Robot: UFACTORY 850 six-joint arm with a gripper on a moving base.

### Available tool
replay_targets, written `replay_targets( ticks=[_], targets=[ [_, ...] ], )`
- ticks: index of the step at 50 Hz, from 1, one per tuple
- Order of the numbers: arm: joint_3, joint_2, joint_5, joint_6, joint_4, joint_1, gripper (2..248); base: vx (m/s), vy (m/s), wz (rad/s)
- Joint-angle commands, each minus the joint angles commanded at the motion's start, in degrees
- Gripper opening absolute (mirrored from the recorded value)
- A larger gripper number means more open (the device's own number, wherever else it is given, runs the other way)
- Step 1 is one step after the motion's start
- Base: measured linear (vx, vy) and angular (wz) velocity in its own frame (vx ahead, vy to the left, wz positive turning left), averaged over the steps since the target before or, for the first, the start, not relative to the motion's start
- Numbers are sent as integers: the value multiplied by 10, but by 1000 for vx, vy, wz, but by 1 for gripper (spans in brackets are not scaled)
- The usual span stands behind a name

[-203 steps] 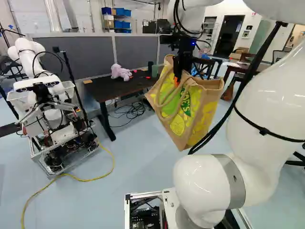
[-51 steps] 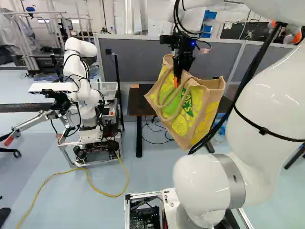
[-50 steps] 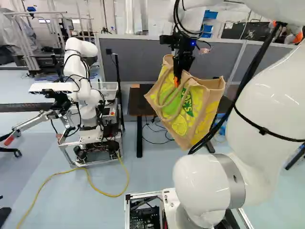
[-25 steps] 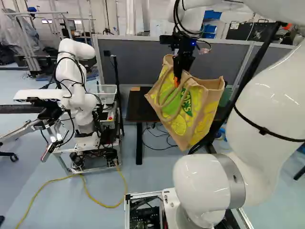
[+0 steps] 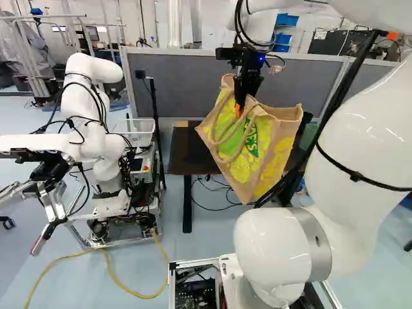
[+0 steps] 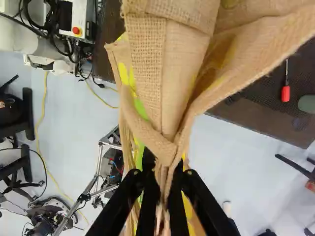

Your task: Pick up the bag on the ground and place it on the table

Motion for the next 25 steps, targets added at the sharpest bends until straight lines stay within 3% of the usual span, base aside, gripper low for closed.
replay_targets(
  ticks=[12, 25],
  targets=[
    [-7, -7, 0, 0, 0, 1, 26, 124, 1, -12],
    [-20, -20, 0, 0, 0, 2, 26, 4, 1, 0]
  ],
)
